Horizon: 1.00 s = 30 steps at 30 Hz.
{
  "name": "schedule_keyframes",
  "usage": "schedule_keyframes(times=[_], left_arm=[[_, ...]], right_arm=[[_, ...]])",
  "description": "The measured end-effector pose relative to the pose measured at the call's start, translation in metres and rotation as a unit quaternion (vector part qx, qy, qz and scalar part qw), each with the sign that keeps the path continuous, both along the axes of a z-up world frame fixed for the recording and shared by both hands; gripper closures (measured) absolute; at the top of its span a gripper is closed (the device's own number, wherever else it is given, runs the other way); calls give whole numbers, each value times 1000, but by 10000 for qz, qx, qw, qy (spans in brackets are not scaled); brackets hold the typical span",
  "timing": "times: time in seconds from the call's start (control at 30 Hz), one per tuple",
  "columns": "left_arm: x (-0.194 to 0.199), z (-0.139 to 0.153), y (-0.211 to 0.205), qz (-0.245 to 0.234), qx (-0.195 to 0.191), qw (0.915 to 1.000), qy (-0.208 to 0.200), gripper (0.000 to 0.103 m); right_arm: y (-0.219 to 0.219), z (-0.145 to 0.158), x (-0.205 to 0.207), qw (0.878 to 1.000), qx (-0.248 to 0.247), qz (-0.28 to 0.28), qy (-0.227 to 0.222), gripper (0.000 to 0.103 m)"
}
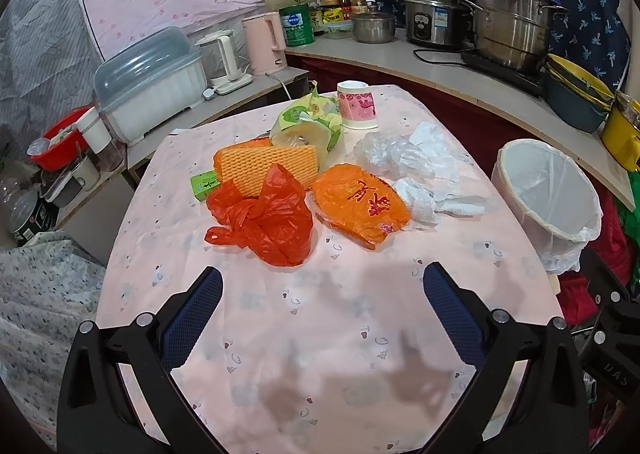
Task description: Collect trash
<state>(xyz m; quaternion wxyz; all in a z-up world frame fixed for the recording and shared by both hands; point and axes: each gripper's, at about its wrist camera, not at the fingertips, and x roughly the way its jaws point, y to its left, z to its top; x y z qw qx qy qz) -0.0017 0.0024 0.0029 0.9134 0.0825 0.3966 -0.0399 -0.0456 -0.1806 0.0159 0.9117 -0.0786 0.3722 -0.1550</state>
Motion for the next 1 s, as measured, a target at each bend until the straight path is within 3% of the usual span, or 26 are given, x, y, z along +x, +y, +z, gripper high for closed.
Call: schedule_keyframes(times=[1.0], left_arm=[[-3,0,-4,-216,-205,9995,-145,7]], right_arm=[[-4,1,-6,9999,-77,-89,35,7]])
